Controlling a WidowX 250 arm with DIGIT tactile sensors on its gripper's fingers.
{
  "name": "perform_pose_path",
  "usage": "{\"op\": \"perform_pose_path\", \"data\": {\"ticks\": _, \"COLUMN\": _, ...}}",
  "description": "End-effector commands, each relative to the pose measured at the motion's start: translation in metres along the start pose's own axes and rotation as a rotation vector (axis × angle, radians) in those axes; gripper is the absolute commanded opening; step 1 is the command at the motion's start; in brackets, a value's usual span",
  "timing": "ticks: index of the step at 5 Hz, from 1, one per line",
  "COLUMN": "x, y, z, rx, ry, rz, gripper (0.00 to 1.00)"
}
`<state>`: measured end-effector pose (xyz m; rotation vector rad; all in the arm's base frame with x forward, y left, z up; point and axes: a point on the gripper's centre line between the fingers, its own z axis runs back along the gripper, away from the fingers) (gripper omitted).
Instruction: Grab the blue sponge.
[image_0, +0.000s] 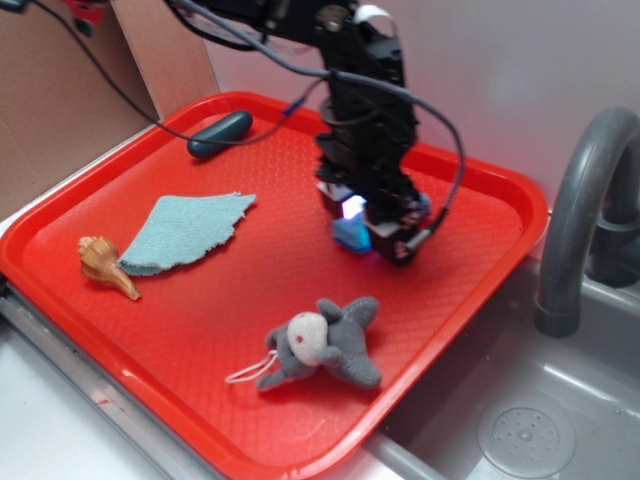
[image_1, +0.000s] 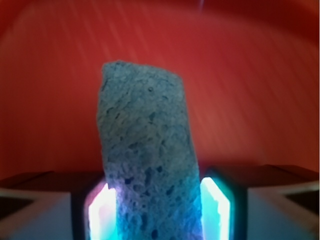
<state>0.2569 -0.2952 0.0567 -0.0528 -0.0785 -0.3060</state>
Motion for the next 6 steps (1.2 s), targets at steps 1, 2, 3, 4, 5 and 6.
{"op": "perform_pose_path", "data": {"ticks": 1, "x": -0.017, "y": 0.058, "z": 0.137, "rx": -0.166, "ry": -0.208, "rz": 0.056, "gripper": 0.0}}
{"op": "perform_pose_path", "data": {"ticks": 2, "x": -0.042, "y": 0.1, "z": 0.16, "rx": -0.158, "ry": -0.238, "rz": 0.044, "gripper": 0.0}}
{"op": "perform_pose_path", "data": {"ticks": 3, "x": -0.066, "y": 0.131, "z": 0.184, "rx": -0.095, "ry": -0.243, "rz": 0.05, "gripper": 0.0}}
{"op": "perform_pose_path", "data": {"ticks": 4, "x": -0.089, "y": 0.152, "z": 0.208, "rx": -0.055, "ry": -0.271, "rz": 0.067, "gripper": 0.0}}
{"op": "perform_pose_path", "data": {"ticks": 5, "x": -0.088, "y": 0.157, "z": 0.19, "rx": -0.117, "ry": -0.232, "rz": 0.104, "gripper": 0.0}}
{"op": "perform_pose_path", "data": {"ticks": 6, "x": -0.084, "y": 0.156, "z": 0.186, "rx": -0.063, "ry": -0.185, "rz": 0.114, "gripper": 0.0}}
